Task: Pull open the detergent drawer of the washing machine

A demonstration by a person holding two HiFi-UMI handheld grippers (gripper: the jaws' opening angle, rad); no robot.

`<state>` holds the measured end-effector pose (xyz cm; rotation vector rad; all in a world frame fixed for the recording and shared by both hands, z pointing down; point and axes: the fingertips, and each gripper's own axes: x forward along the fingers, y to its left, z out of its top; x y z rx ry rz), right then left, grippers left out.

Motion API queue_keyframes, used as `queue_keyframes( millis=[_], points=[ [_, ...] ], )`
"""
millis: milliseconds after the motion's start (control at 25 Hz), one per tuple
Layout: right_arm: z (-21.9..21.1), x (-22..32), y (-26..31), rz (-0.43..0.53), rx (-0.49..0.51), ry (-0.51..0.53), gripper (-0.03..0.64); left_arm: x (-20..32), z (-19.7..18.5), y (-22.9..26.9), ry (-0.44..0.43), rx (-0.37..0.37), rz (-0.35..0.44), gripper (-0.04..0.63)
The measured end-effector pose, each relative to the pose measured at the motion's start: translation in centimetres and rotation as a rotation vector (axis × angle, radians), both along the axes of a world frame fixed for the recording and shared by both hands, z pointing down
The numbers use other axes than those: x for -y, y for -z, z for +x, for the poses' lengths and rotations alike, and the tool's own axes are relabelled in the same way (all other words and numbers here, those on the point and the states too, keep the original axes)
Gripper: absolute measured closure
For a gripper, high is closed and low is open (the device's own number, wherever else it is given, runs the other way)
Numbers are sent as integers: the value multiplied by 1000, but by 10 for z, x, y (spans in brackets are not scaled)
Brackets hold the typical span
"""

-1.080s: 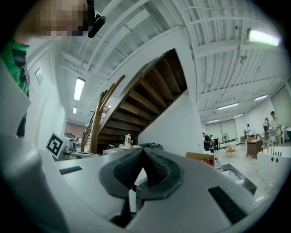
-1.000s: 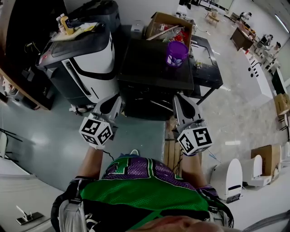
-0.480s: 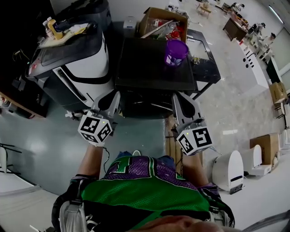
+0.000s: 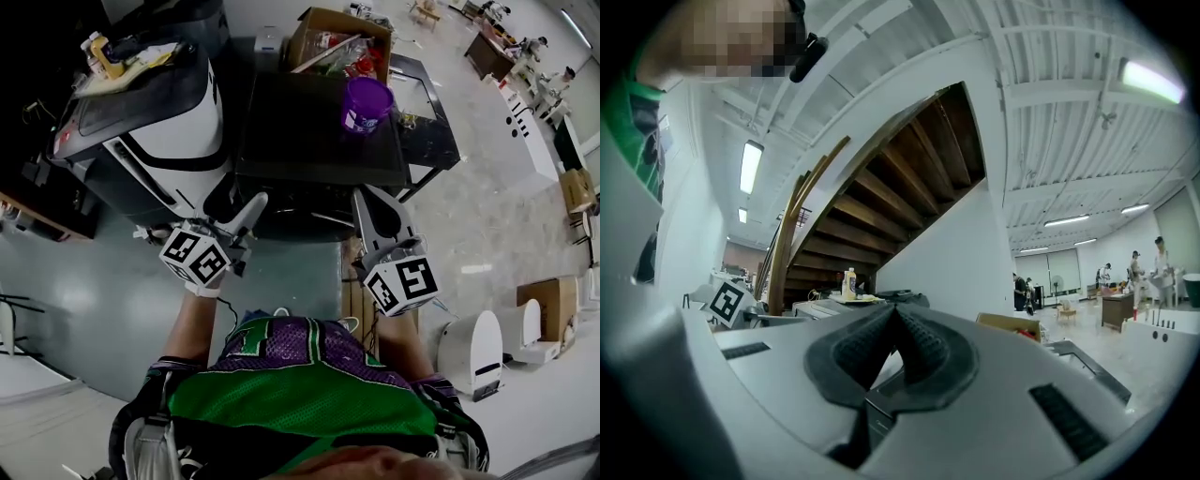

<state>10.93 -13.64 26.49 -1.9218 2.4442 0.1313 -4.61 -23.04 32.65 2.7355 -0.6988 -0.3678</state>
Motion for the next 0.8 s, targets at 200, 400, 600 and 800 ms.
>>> queue_keyframes(
  millis=[200,400,600,800],
  points=[
    [13,11,-5,0,-5,-2,615,9,19,-33,-54,-52,-163,241],
    [24,25,-14,-15,-2,-4,615,25,31,-70,-42,-80,-261,242],
    [35,37,-28,-40,5,-9,615,44,44,-114,-22,-95,-349,242],
    [41,43,-44,-67,15,-26,615,60,51,-153,-51,-226,-518,242]
  ],
)
